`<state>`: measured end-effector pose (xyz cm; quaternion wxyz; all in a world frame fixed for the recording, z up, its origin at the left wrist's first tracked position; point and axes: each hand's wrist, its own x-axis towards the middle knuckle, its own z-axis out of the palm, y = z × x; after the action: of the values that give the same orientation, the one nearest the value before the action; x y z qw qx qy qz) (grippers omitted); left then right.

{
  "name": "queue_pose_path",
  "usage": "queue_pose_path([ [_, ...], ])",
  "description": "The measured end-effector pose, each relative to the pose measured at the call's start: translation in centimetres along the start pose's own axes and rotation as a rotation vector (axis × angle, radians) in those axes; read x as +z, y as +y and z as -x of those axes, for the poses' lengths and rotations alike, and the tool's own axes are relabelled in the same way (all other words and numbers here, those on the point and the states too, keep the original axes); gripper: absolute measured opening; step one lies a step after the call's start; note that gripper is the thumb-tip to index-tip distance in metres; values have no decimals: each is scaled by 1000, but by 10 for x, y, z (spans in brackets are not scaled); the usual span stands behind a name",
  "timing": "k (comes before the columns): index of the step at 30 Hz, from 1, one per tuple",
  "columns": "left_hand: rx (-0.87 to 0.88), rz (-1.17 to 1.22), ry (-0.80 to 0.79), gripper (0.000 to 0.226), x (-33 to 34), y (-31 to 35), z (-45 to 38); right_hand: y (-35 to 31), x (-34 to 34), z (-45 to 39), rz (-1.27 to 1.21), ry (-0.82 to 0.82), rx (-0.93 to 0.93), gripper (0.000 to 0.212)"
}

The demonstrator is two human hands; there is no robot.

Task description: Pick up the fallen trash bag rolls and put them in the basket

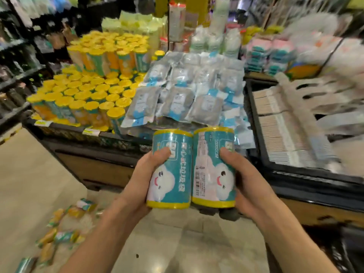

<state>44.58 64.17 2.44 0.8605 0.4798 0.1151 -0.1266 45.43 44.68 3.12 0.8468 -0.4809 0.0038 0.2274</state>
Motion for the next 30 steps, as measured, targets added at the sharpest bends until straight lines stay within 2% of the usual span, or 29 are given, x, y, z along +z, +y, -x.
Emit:
queue_pose_path([
  [3, -65, -57, -119, 40, 77, -36, -10, -29, -59, 51, -2, 141, -90, 66],
  [5, -118, -88, -191, 37, 128, -63, -14, -47, -98, 89, 14, 264, -149, 69],
  [10, -273, -199, -346, 45, 241, -130, -23, -79, -183, 180, 22, 595, -265, 65],
  [13, -313, -292, -511, 25, 297, -167, -26, -89, -221, 229, 14, 743, -353, 71],
  [14, -306, -332, -559, 25, 315, -178, -26, -91, -232, 243, -7, 794, -379, 68],
  [17, -264, -436, -710, 43, 366, -210, -26, -90, -262, 279, -68, 896, -467, 69],
  [23, -395, -491, -913, 49, 444, -268, -45, -103, -311, 326, -80, 1149, -526, 62],
  [26, -476, -509, -977, 52, 481, -292, -58, -113, -334, 340, -103, 1254, -542, 66],
  [30, -513, -544, -1101, 46, 532, -316, -72, -131, -359, 359, -186, 1367, -582, 62],
])
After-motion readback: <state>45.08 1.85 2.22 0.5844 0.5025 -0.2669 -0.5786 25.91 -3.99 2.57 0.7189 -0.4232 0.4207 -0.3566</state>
